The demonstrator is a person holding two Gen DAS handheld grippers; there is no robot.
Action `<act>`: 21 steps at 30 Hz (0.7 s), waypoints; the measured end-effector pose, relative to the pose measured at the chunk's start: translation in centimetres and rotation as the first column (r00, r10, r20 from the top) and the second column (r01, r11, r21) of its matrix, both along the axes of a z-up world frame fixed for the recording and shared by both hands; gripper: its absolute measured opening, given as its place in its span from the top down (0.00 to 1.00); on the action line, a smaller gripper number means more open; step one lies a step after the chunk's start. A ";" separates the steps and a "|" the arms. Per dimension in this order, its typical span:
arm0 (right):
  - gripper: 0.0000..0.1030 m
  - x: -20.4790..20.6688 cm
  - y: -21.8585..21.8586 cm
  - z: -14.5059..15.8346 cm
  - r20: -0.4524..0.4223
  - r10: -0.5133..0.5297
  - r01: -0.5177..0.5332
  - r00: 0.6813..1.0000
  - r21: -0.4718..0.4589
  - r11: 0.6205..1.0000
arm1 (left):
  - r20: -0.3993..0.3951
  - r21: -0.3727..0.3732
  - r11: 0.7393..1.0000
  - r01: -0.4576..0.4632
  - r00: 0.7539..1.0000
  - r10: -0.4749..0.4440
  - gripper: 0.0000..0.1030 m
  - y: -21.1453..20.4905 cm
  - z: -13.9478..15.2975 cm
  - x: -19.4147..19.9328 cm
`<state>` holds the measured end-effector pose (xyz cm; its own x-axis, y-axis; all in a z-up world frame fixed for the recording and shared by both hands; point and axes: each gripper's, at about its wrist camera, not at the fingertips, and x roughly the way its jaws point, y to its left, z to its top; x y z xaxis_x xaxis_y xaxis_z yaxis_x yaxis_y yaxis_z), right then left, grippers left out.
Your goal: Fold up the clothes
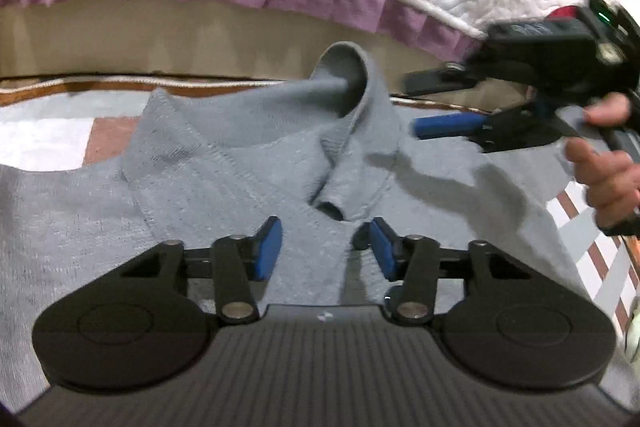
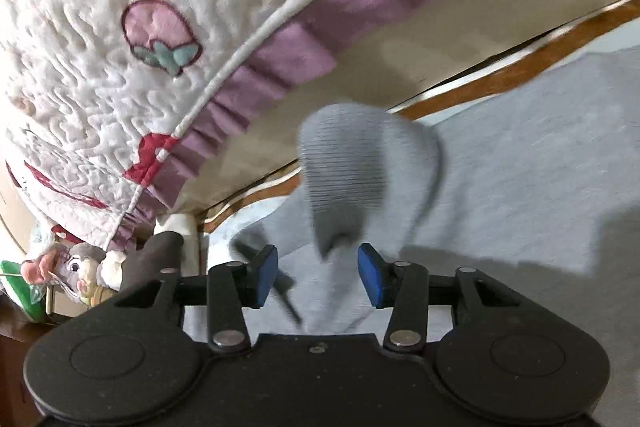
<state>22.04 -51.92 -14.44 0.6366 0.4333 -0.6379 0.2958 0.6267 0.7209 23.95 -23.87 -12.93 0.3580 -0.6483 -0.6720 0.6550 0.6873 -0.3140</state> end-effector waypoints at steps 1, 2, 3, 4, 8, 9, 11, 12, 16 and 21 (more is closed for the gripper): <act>0.50 0.6 0.6 0.1 -0.016 0.007 -0.007 1.000 0.002 1.000 | 0.009 0.015 1.000 -0.018 1.000 0.018 0.81 -0.1 0.4 -0.1; 0.49 1.5 1.3 0.0 -0.036 0.024 -0.025 0.999 -0.034 0.999 | 0.017 0.022 0.999 -0.034 0.999 0.033 0.81 0.0 0.7 -0.1; 0.49 2.2 2.0 0.2 -0.054 0.036 -0.040 0.998 -0.075 0.996 | 0.020 0.010 0.999 -0.040 0.999 0.040 0.81 0.3 0.8 -0.2; 0.46 3.0 2.6 0.2 -0.070 0.045 -0.053 0.997 -0.114 0.992 | 0.024 -0.002 0.999 -0.046 0.999 0.047 0.81 0.5 0.8 -0.2; 0.39 4.9 3.4 -1.7 -0.113 -0.011 -0.011 0.994 -0.193 0.981 | -0.019 -0.012 0.998 -0.060 0.998 0.060 0.81 2.3 -0.3 0.1; 0.40 5.0 3.1 -2.4 -0.129 -0.041 0.015 0.991 -0.195 0.981 | -0.029 -0.007 0.998 -0.063 0.998 0.063 0.81 2.5 -0.6 0.3; 0.84 4.2 1.5 -3.5 -0.117 -0.107 0.091 0.987 -0.136 0.987 | -0.048 -0.018 0.997 -0.072 0.996 0.071 0.81 3.0 -0.9 0.8; 0.92 3.7 0.8 -3.9 -0.085 -0.130 0.123 0.988 -0.080 0.989 | -0.056 -0.033 0.997 -0.073 0.996 0.071 0.81 3.1 -0.8 1.0; 0.94 0.1 -0.4 -2.5 0.130 -0.163 0.148 0.978 0.121 0.982 | -0.072 -0.095 0.992 -0.081 0.995 0.075 0.81 4.1 -0.2 1.3; 0.94 -5.0 -2.9 -2.8 0.271 -0.118 0.012 0.955 0.363 0.932 | -0.110 -0.163 0.984 -0.072 0.992 0.054 0.81 4.5 0.1 1.9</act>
<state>17.07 -54.83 -17.19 0.8019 0.5479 -0.2383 0.0767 0.3012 0.9505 25.89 -19.35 -12.83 0.3355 -0.7327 -0.5921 0.5695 0.6584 -0.4921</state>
